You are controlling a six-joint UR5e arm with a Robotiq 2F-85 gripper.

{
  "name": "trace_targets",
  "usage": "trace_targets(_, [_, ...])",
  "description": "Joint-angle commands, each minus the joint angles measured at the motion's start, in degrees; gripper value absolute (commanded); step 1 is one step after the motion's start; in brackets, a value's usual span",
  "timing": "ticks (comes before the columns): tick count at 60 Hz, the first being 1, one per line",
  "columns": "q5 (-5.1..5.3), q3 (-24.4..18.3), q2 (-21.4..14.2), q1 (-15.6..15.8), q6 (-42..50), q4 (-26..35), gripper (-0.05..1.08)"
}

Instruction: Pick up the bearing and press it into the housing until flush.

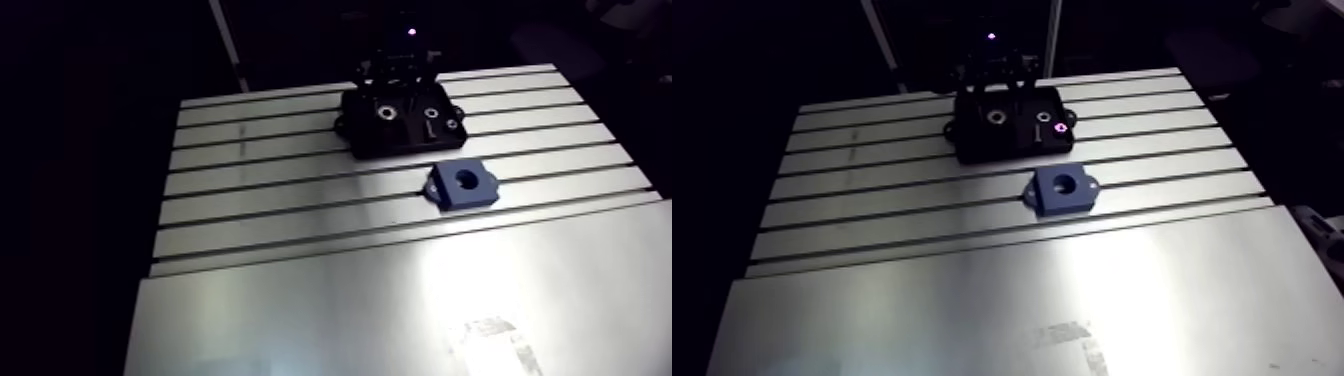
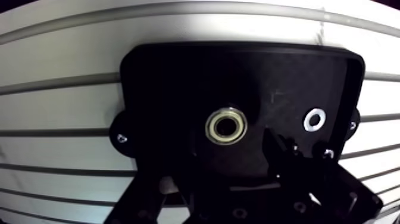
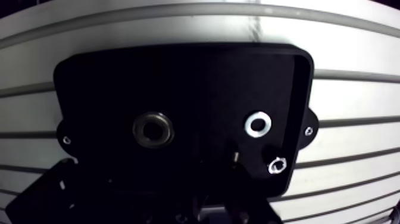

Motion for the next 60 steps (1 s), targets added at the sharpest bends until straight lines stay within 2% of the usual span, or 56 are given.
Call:
trace_targets(1, [0.04, -0.08, 0.68, -0.01, 0.00, -0.72, 0.37])
trace_targets(31, [0.21, -0.50, 0.77, -0.01, 0.00, -0.93, 0.37])
trace_targets(37, [0.21, -0.51, 0.85, 0.08, 0.00, -0.93, 0.39])
trace_targets(45, [0.21, -0.50, 0.86, 0.08, 0.00, -0.93, 0.47])
trace_targets(60, [0.21, -0.43, 1.21, -0.01, -0.09, -0.93, 0.49])
